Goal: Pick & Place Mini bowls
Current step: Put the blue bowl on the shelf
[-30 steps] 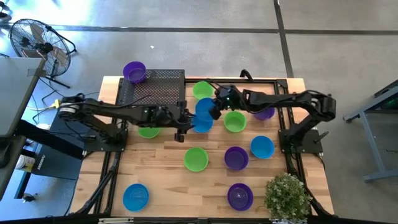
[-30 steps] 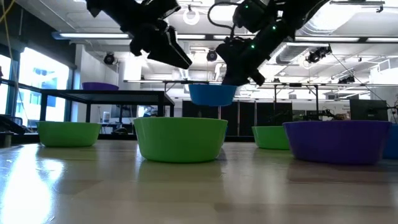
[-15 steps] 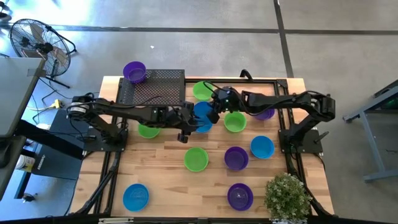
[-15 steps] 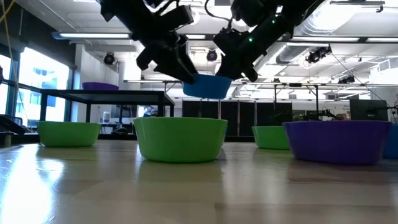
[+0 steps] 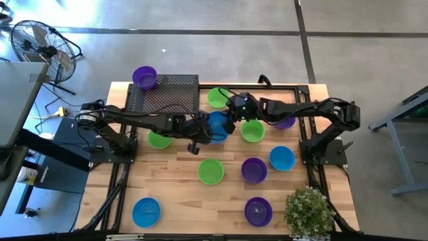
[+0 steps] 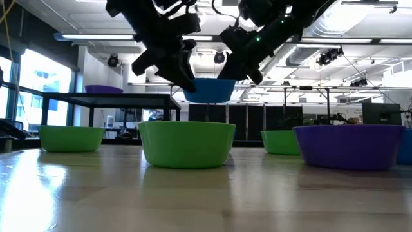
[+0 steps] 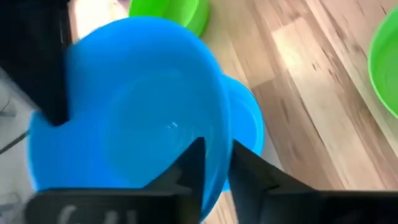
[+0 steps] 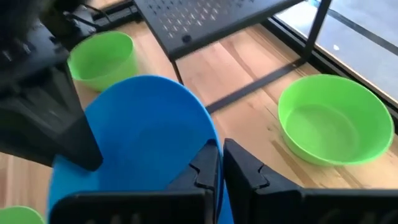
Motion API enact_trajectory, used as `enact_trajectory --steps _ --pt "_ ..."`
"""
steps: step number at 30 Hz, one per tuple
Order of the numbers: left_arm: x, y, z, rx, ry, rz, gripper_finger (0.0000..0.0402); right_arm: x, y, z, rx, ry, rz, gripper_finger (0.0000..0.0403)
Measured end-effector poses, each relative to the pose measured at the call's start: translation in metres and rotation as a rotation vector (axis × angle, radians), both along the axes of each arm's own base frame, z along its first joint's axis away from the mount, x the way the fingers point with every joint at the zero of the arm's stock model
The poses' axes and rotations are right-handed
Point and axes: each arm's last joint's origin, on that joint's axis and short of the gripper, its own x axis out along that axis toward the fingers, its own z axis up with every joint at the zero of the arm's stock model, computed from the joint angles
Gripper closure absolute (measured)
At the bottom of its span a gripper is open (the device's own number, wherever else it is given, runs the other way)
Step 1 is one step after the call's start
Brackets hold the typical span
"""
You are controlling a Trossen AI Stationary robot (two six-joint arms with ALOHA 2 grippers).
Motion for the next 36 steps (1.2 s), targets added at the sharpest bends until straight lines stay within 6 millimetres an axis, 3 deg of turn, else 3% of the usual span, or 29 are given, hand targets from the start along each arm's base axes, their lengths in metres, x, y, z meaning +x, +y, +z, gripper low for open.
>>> enact_trajectory --steps 3,7,12,17,21,26,30,33,36 --pt "-0.001 0.000 -0.001 0.011 0.021 -0.019 0.0391 0.001 0.000 0.002 -0.001 -0.020 0.020 0.0391" --pt "-0.002 0.000 -0.002 0.009 0.042 -0.022 0.0394 0.002 0.000 0.002 -0.010 -0.024 0.030 0.0382" --pt "-0.006 0.001 -0.003 0.005 0.063 0.015 0.0398 -0.005 0.002 0.013 -0.047 -0.028 0.050 0.0334" --pt "-0.013 0.001 0.013 -0.004 0.065 0.025 0.0399 -0.025 0.009 0.042 -0.117 -0.055 0.055 0.0275" --pt "-0.019 0.008 0.036 -0.019 0.046 0.060 0.0400 -0.043 0.022 0.058 -0.204 -0.037 0.043 0.0267" --pt "-0.036 0.040 0.069 -0.098 -0.031 0.180 0.0400 -0.061 0.038 0.051 -0.242 -0.020 0.063 0.0309" --pt "-0.052 0.078 0.090 -0.183 -0.105 0.317 0.0400 -0.070 0.045 0.029 -0.215 -0.035 0.085 0.0364" --pt "-0.067 0.111 0.098 -0.221 -0.131 0.460 0.0400 -0.075 0.046 0.011 -0.199 -0.071 0.099 0.0396" --pt "-0.079 0.143 0.098 -0.275 -0.161 0.568 0.0401 -0.078 0.048 -0.006 -0.174 -0.108 0.124 0.0391"
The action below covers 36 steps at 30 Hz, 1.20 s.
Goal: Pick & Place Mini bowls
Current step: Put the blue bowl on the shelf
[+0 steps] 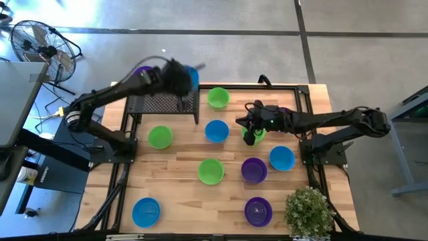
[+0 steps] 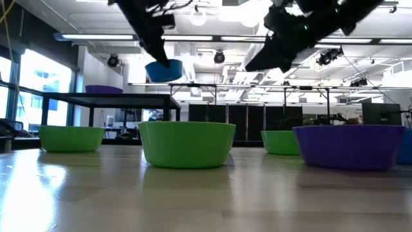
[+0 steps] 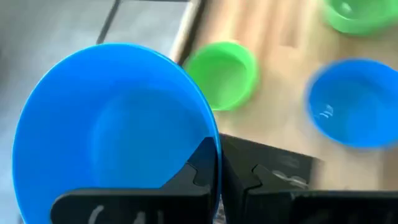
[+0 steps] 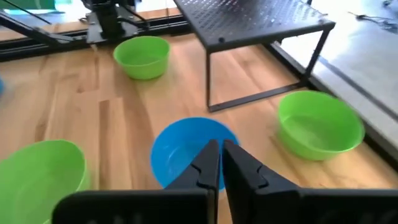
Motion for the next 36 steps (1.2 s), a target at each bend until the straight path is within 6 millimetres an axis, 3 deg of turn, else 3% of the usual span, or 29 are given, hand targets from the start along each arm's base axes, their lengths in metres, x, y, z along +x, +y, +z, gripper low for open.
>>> enact_trajectory --steps 6,10,14,32,36 --pt "-0.016 0.050 -0.020 -0.150 -0.026 0.107 0.0401 -0.007 0.001 -0.019 0.015 -0.037 0.017 0.0391" --pt "-0.013 0.067 -0.039 -0.175 0.020 0.144 0.0401 -0.007 0.001 -0.020 -0.003 -0.038 0.019 0.0401" --pt "-0.014 0.079 -0.045 -0.167 0.019 0.171 0.0401 -0.007 0.001 -0.020 -0.011 -0.038 0.023 0.0397" --pt "-0.018 0.074 -0.048 -0.240 0.061 0.160 0.0400 -0.006 0.001 -0.018 -0.046 -0.048 0.034 0.0402" --pt "-0.018 0.073 -0.049 -0.246 0.067 0.169 0.0376 -0.006 0.001 -0.018 -0.046 -0.048 0.034 0.0398"
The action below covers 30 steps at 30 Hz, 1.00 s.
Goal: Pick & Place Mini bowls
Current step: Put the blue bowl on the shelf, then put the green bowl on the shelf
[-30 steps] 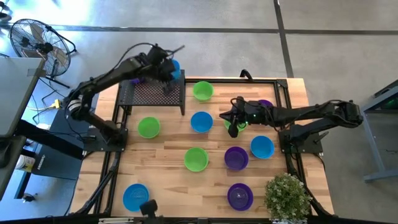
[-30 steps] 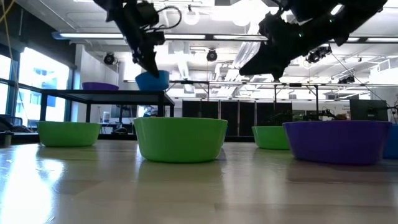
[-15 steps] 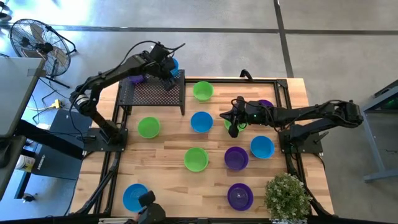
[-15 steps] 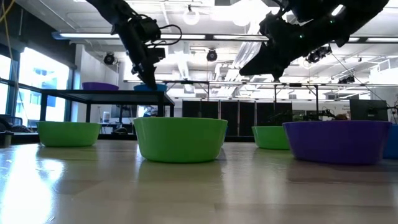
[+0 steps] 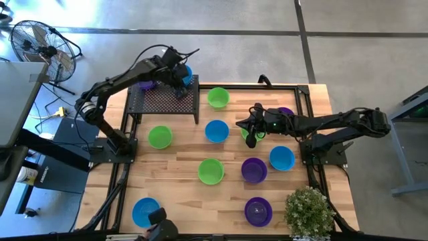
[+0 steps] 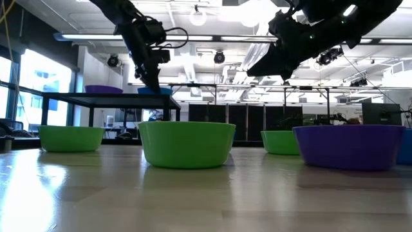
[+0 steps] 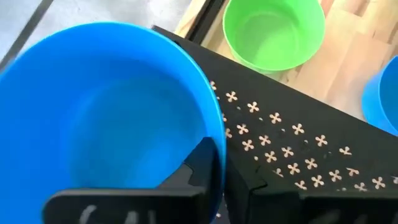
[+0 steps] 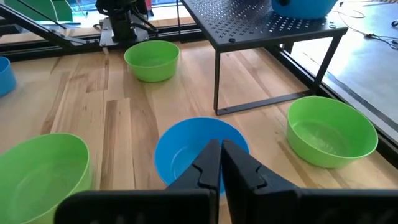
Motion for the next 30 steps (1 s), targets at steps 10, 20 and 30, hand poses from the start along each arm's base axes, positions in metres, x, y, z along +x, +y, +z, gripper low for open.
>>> enact_trajectory --steps 10,20,30 --pt "-0.003 -0.002 0.001 0.002 0.009 0.007 0.0270 0.000 0.000 0.000 0.000 -0.002 0.000 0.0396" --pt "-0.016 -0.018 0.036 0.070 -0.125 -0.040 0.0263 0.000 0.000 0.000 -0.010 -0.003 0.004 0.0401" --pt "0.002 -0.053 0.042 0.114 -0.320 -0.231 0.0372 0.002 -0.001 0.002 -0.055 -0.019 0.015 0.0402"
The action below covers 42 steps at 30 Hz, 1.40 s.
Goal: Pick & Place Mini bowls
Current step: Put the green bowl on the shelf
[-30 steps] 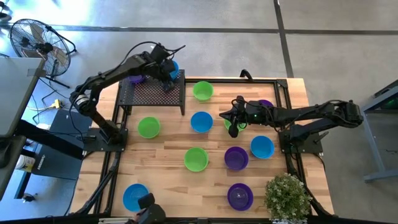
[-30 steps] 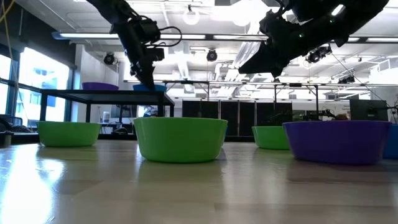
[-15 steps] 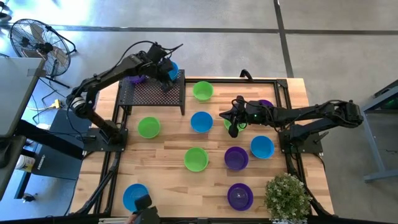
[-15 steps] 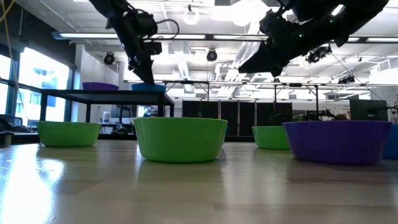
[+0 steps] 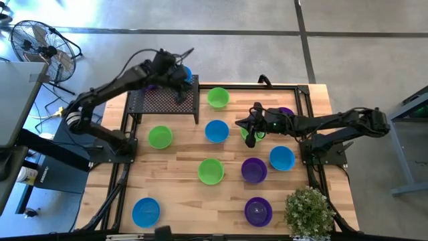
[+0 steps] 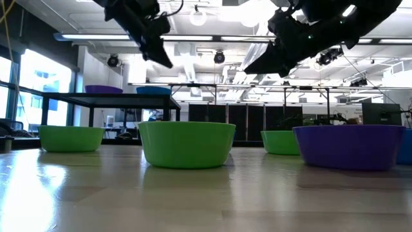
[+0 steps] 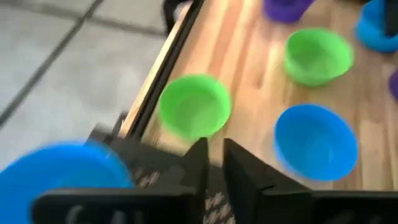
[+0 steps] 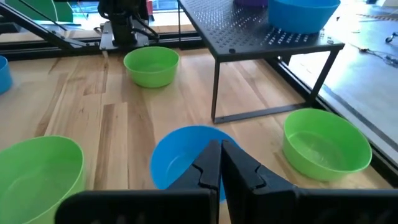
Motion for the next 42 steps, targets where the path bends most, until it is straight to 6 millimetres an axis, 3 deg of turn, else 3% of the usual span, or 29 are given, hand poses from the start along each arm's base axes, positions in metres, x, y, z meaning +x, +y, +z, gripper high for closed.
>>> enact_trajectory --steps 2,7,14,18,21,25,29,31,36,42 --pt "0.008 -0.010 -0.005 0.020 -0.045 -0.035 0.0394 0.000 0.000 0.000 -0.013 0.000 0.004 0.0402" --pt "0.017 -0.033 -0.017 0.060 -0.207 -0.072 0.0392 0.001 0.000 0.002 -0.050 -0.016 0.016 0.0403" --pt "0.027 -0.057 -0.044 0.033 -0.444 -0.165 0.0395 -0.018 0.003 -0.016 -0.106 -0.281 0.026 0.0403" --pt "0.038 -0.068 -0.062 -0.143 -0.401 -0.131 0.0394 -0.036 0.004 -0.028 -0.095 -0.387 -0.038 0.0402" --pt "0.049 -0.080 -0.070 -0.111 -0.373 -0.174 0.0394 -0.044 0.005 -0.037 -0.095 -0.379 -0.054 0.0403" --pt "0.056 -0.095 -0.062 -0.115 -0.446 -0.160 0.0394 -0.046 0.005 -0.040 -0.092 -0.371 -0.055 0.0403" --pt "0.070 -0.107 -0.083 -0.183 -0.379 -0.151 0.0394 -0.046 0.005 -0.040 -0.107 -0.366 -0.053 0.0403" --pt "0.072 -0.113 -0.084 -0.144 -0.367 -0.092 0.0398 -0.046 0.005 -0.040 -0.107 -0.359 -0.053 0.0403" --pt "0.058 -0.128 -0.073 -0.070 -0.305 0.002 0.0400 -0.046 0.006 -0.045 -0.104 -0.315 -0.013 0.0403" --pt "0.043 -0.151 -0.076 -0.137 -0.173 0.048 0.0401 -0.046 0.006 -0.044 -0.123 -0.316 -0.010 0.0403"
